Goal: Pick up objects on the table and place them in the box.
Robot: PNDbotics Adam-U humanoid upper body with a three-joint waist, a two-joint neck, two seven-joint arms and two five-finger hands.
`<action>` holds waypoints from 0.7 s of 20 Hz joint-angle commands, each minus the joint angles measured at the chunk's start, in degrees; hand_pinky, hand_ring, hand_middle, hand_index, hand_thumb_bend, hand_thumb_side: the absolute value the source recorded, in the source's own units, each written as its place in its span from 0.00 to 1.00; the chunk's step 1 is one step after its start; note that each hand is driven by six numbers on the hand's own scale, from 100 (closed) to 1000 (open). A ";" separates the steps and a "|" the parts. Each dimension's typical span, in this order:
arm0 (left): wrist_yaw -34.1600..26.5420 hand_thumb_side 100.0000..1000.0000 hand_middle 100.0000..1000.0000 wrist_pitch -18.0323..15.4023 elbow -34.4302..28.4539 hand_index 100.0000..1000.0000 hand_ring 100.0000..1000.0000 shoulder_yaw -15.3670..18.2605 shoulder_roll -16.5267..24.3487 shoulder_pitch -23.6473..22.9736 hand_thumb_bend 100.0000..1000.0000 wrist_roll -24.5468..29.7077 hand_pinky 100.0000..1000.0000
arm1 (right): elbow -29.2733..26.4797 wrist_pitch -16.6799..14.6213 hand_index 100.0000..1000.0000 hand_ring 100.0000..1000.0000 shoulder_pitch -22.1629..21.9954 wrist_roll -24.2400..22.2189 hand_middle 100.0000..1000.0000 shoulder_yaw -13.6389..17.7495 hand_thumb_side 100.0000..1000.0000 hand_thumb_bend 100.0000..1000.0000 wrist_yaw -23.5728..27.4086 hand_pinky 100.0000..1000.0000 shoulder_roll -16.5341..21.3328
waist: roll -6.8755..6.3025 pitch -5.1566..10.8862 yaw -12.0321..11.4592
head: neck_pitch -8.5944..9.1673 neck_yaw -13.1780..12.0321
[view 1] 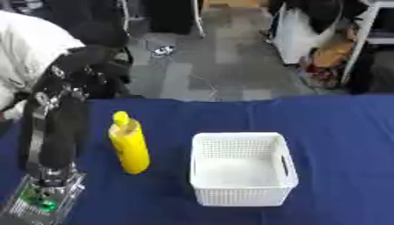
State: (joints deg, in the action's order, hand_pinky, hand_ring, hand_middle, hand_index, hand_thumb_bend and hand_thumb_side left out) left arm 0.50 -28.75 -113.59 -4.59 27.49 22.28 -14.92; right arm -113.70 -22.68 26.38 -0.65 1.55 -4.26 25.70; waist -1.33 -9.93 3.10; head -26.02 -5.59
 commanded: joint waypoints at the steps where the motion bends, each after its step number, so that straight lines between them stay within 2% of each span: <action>1: -0.32 0.77 0.70 -0.08 -1.01 0.79 0.57 0.57 0.41 0.51 0.55 0.19 0.40 | -0.89 0.02 0.58 0.34 0.50 -0.39 0.41 0.22 0.91 0.19 -0.20 0.35 0.79 | 0.13 1.02 -0.02 | 0.29 -0.59; 14: -0.53 0.77 0.71 -0.20 -1.01 0.81 0.58 0.61 0.86 0.58 0.55 0.87 0.41 | -0.89 0.09 0.58 0.34 0.57 -0.69 0.41 0.17 0.90 0.20 -0.25 0.35 0.77 | 0.05 0.99 0.37 | 0.39 -0.02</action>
State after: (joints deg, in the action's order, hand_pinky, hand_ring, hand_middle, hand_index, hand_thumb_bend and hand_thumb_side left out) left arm 0.25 -28.96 -113.59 -4.58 27.51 22.28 -14.32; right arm -113.70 -22.64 26.38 -1.13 1.55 -4.28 25.70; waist -1.33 -9.93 3.47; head -26.02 -5.71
